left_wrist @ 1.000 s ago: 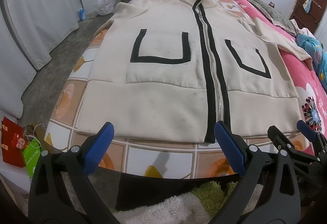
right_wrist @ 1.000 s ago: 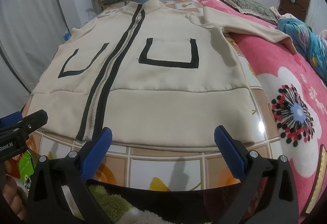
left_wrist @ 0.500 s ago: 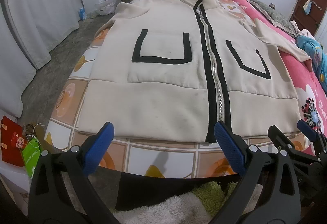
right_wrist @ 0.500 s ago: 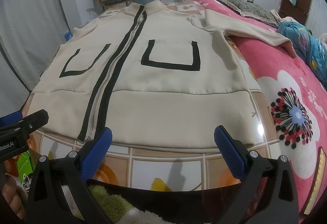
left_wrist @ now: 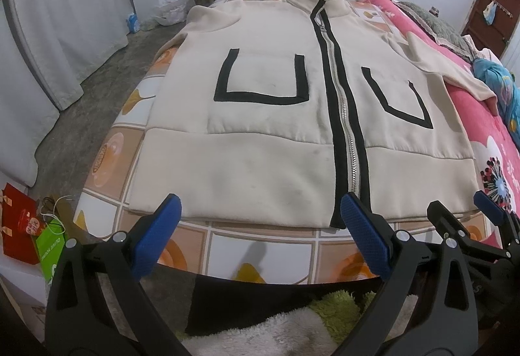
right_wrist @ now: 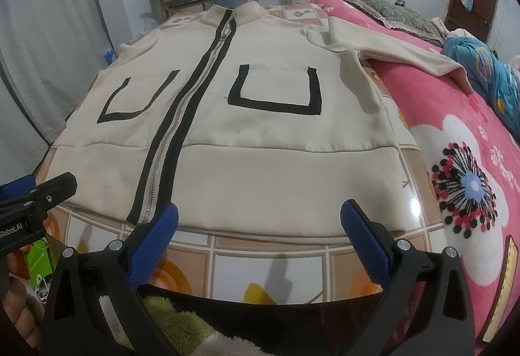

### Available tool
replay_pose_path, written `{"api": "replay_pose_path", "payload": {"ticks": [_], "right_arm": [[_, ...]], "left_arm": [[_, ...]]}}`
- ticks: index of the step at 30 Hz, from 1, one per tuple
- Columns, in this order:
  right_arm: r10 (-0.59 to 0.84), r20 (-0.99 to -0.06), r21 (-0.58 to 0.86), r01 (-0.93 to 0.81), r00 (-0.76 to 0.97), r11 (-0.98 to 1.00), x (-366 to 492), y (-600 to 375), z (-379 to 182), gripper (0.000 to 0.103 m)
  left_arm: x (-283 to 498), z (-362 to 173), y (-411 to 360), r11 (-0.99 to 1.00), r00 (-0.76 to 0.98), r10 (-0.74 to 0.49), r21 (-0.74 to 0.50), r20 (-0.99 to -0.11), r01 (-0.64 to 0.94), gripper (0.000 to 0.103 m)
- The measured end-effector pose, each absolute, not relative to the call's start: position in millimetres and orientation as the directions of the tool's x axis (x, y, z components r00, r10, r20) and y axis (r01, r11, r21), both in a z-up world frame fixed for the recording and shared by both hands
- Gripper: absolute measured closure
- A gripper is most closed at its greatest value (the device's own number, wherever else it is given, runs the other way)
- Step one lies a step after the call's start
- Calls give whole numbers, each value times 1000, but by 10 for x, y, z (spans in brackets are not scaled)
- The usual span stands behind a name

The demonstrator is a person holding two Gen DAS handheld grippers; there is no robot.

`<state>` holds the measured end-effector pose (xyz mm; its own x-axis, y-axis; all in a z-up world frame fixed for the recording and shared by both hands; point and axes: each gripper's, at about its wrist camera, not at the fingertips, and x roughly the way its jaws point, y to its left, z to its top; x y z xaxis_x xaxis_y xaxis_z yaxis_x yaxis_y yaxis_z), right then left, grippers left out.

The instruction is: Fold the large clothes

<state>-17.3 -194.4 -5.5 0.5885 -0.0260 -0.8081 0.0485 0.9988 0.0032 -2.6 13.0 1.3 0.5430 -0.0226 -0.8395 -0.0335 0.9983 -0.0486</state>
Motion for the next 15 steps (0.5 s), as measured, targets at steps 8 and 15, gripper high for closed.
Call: {"api": "replay_pose_path", "payload": {"ticks": [8,15], "right_arm": [[-51,-803,-19,60,594,998,-116,-1933,-5,6],[-63,-802,-26,72,594,997,-85,-1937,15,6]], "left_arm": [[43,44,145,998,548,-36,-61,-836,-28,8],[76,46,156,998,549,-42,-62,-835,-17,8]]}}
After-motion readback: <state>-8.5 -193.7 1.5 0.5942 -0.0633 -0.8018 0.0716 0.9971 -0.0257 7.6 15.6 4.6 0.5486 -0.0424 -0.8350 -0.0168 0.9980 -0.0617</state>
